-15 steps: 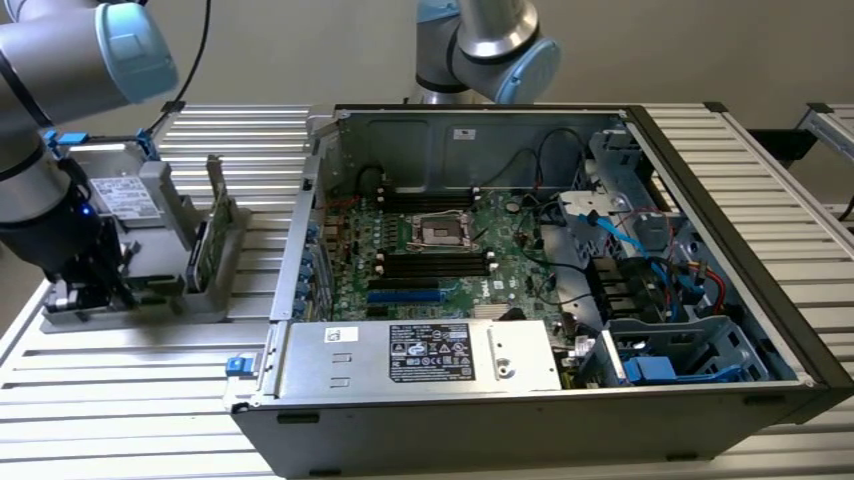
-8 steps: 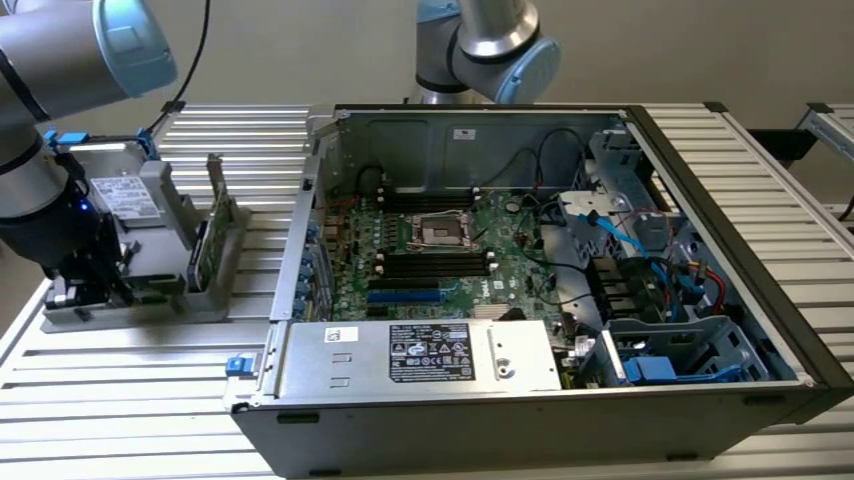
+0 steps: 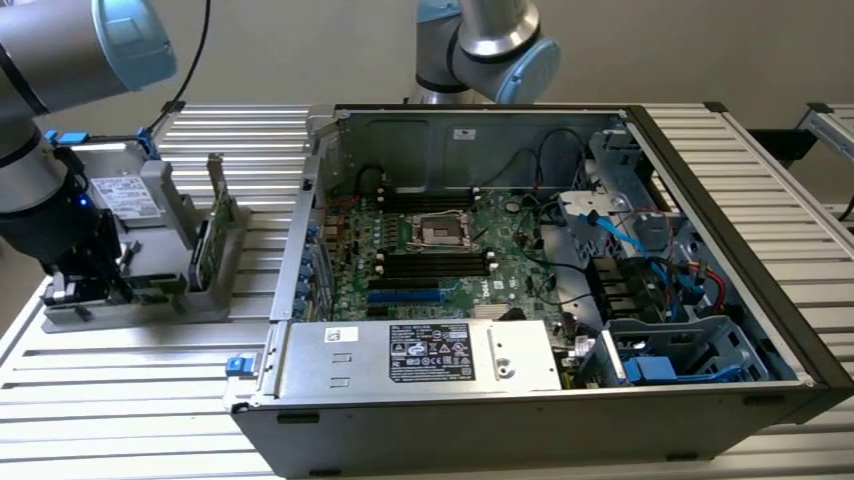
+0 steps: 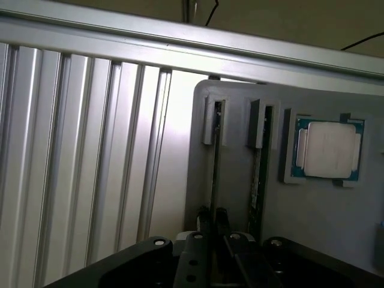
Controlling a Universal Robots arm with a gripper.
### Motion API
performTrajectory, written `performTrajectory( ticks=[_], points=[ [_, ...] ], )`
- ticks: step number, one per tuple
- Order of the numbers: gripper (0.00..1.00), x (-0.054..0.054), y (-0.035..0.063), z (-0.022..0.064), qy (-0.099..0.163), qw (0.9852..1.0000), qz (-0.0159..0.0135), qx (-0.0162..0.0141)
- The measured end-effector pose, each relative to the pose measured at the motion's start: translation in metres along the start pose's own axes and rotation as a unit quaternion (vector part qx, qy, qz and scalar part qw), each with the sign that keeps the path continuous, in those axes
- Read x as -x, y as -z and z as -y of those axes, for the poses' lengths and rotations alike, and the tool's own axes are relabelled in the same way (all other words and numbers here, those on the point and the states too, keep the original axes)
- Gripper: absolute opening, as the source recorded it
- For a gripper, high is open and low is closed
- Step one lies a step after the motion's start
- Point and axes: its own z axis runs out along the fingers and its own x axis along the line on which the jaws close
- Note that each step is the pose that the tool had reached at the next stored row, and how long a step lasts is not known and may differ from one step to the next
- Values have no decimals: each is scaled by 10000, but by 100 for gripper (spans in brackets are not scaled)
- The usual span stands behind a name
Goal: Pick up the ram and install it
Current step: 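Pick up the ram and move it above insertion slot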
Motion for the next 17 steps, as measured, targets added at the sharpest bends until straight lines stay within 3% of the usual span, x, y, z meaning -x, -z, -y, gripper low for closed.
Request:
performTrajectory(
  ticks=[17],
  points=[
    [14, 20, 177, 37, -11, 10000, 2, 0]
  ],
)
